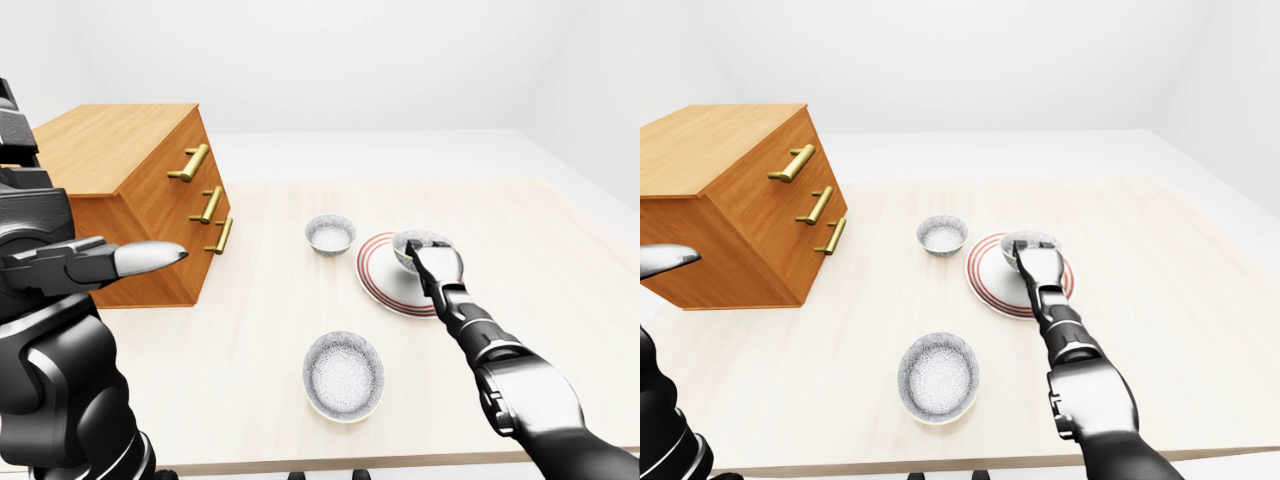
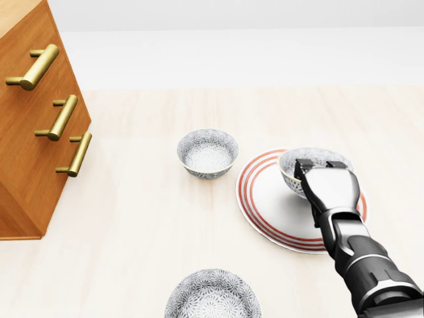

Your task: Put the bowl in the middle on the plate.

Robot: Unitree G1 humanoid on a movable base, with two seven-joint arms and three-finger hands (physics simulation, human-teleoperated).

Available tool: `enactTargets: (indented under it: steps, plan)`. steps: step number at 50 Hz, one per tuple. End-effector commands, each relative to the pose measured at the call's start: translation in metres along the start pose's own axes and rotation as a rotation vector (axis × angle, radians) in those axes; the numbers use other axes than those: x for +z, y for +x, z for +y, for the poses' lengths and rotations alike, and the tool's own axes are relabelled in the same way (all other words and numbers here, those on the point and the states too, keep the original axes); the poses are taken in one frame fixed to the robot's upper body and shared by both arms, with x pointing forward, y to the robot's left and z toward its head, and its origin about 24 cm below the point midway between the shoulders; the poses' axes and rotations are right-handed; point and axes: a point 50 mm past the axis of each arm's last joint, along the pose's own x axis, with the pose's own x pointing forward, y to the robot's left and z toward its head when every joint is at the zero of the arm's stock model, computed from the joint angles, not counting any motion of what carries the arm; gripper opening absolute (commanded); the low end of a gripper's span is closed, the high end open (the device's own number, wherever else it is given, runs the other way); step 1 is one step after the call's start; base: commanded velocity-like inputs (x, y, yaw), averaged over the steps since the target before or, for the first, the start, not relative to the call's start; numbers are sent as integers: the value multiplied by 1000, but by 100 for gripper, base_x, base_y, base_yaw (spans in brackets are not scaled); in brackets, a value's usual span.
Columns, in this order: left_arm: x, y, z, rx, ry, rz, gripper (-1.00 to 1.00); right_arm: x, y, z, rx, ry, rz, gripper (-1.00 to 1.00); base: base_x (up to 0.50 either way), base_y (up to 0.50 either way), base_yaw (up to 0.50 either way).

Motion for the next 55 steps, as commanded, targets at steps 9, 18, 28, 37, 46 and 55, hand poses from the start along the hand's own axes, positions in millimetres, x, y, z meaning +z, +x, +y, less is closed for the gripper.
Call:
enactTargets:
  steps: [9,18,28,37,46,55]
  plan:
    - [1,1,1,5,-6,-3,100,4,0,1,0,-3,-11,-100,0,0,0]
    - [0,0,1,3,-4,2,100,3,0,0,-2,-5,-10,-65,0,0,0]
    - [0,0,1,4,-2,2,100,4,1,0,-1,-13,-16,30,0,0,0]
    - [0,1,1,5,-3,1,100,3,1,-1,-2,-19,-16,59,0,0,0]
    - [1,1,2,7,-4,-1,100,3,1,-2,-6,-24,-19,61,0,0,0]
    - [1,1,2,9,-6,-3,100,0,1,-3,-8,-31,-16,57,0,0,0]
